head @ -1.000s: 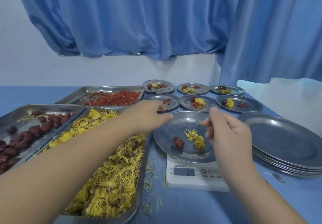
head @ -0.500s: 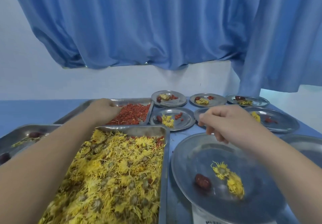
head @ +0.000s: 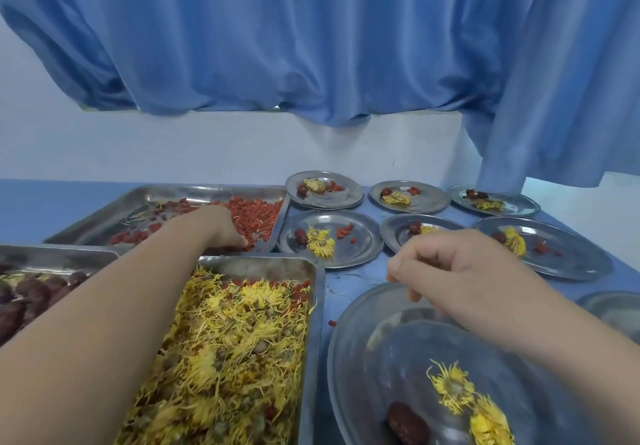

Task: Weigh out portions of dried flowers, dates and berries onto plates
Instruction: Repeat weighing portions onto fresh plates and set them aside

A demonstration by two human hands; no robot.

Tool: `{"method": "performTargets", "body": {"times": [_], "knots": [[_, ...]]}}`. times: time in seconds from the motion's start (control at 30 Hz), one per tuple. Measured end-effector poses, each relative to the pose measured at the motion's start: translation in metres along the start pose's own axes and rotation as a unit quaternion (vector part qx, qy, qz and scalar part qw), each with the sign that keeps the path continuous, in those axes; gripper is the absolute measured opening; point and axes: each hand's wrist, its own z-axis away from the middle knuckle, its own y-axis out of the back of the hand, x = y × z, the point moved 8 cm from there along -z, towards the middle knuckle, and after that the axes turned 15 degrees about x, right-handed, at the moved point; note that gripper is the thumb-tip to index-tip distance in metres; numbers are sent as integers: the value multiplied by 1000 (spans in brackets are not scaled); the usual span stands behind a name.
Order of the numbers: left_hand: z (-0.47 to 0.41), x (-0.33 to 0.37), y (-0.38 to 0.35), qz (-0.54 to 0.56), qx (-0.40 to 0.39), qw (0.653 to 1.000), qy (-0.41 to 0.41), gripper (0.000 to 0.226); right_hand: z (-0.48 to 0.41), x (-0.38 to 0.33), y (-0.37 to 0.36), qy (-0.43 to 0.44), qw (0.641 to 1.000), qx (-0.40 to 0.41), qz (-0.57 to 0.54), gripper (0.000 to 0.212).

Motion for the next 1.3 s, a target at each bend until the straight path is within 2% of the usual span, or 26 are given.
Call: {"method": "performTargets", "body": {"times": [0.13,0.27,0.37,0.5,0.73,0.87,1.03,1.3], "knots": [[-5,2,-9,7,-25,999,27,29,-1,-1,3,5,1000,2,-6,26],[-8,5,-16,-36,-27,998,46,36,-1,0,4,-3,1000,-2,-15,23],[-11,7,-17,-56,-30,998,31,35,-2,2,3,-5,1000,2,-19,23],[-12,11,-15,-42,-6,999,18,5,-2,1,2,-4,1000,0,-23,23],[-9,13,-9,-9,16,1000,19,22,-1,1,3,-8,1000,-4,-27,22],[-6,15,1,28,29,999,16,11,-2,3,5,-3,1000,-6,-18,23],[-5,16,7,66,36,997,19,18,-3,5,7,0,1000,-7,-16,23],[6,23,22,54,75,996,-8,16,-6,6,11,11,1000,2,-15,21]]}}
